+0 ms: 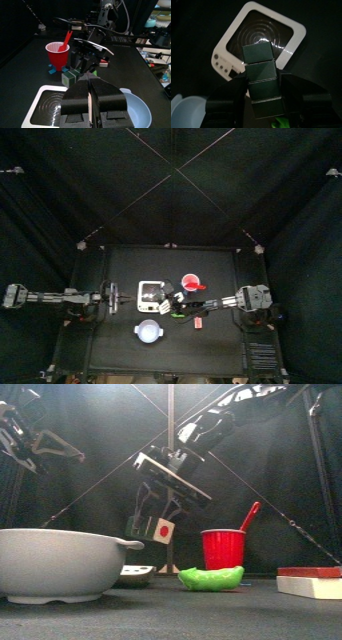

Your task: Place green sushi roll on stove

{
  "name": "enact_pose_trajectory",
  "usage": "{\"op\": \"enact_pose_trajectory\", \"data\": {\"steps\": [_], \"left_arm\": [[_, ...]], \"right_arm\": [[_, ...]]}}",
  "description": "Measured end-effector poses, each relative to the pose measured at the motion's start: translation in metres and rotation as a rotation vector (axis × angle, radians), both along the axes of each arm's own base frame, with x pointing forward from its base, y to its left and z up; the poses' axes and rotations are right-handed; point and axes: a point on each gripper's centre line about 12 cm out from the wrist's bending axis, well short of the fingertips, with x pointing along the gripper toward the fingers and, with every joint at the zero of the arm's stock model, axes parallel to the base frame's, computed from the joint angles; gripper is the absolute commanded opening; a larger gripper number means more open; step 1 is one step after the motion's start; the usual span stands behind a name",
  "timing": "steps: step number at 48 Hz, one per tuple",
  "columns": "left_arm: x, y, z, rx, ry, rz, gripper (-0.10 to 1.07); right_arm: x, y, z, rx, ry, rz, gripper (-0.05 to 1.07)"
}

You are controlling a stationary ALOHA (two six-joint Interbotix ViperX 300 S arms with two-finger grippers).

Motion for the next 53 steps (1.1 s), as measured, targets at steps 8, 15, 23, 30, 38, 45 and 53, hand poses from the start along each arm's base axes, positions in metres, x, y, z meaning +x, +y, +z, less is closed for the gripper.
{"op": "enact_pose_trajectory", "data": {"steps": [8,15,23,30,38,45,53], "left_arm": [[0.0,0.0,-0.001,0.003,0.002,-0.001,0.32],[0.0,0.0,-0.001,0.001,0.002,0.001,0.32],[0.0,0.0,-0.001,0.001,0.002,0.001,0.32],[0.0,0.0,-0.001,0.003,0.003,0.001,0.32],[0.0,0.001,-0.001,0.003,0.003,0.004,0.32],[-0.001,0.001,-0.001,0.003,0.002,0.007,0.32],[-0.001,0.001,-0.001,0.003,0.002,0.007,0.32]], "right_arm": [[0.02,-0.014,-0.009,-0.018,0.009,-0.029,0.65],[0.027,-0.025,-0.015,-0.027,0.016,-0.051,0.65],[0.028,-0.035,-0.015,-0.068,0.023,-0.053,0.65],[0.032,-0.039,-0.014,-0.097,0.021,-0.048,0.65],[0.033,-0.041,-0.015,-0.118,0.032,-0.057,0.68],[0.035,-0.042,-0.019,-0.12,0.038,-0.064,0.76],[0.04,-0.044,-0.018,-0.118,0.029,-0.067,0.92]]}}
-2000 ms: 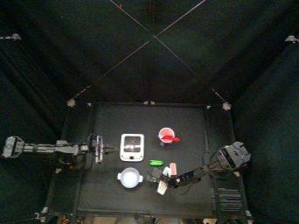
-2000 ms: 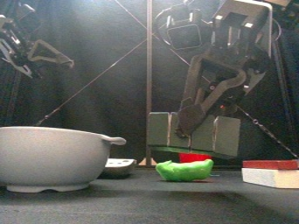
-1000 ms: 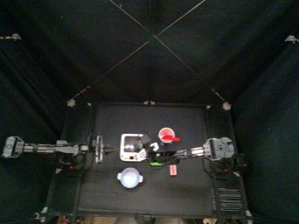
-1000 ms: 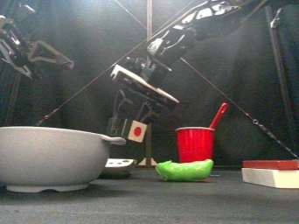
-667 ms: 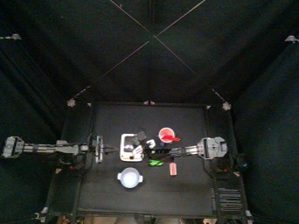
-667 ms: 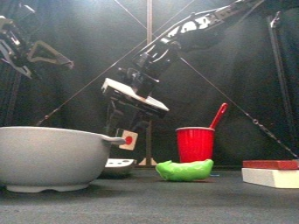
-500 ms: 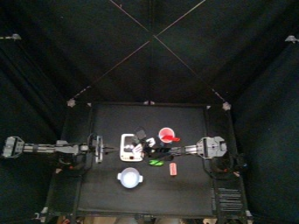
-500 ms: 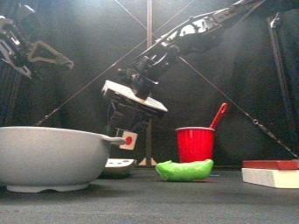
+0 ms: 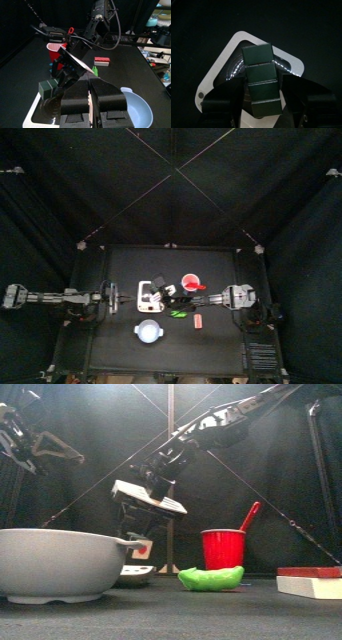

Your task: Place green sushi roll on stove

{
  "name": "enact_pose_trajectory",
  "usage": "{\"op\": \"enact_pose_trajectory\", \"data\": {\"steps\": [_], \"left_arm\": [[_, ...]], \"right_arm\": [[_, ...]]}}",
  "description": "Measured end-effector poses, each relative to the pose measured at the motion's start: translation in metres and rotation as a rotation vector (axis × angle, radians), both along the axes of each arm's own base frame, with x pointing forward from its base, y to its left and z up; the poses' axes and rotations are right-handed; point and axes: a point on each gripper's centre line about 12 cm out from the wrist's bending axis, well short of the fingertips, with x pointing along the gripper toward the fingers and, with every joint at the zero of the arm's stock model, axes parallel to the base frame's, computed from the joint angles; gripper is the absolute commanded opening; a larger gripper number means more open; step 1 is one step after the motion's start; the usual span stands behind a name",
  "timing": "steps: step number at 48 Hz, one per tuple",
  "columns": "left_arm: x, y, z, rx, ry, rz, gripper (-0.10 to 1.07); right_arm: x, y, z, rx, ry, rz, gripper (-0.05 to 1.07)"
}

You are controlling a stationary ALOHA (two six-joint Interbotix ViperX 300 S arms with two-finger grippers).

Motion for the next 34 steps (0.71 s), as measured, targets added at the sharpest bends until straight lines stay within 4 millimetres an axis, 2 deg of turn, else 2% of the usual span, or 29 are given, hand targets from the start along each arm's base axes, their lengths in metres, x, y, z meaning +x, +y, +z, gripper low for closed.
{"op": "enact_pose_trajectory", "data": {"steps": [6,34], "left_arm": [[0.0,0.0003,0.0,0.0,0.0,0.002,0.32],[0.0001,0.0003,-0.0003,0.0,0.002,0.002,0.32]], "right_arm": [[0.0012,0.0004,-0.0017,0.01,0.0,-0.005,0.98],[0.0011,0.0008,-0.0019,0.018,0.0,-0.01,0.99]]}}
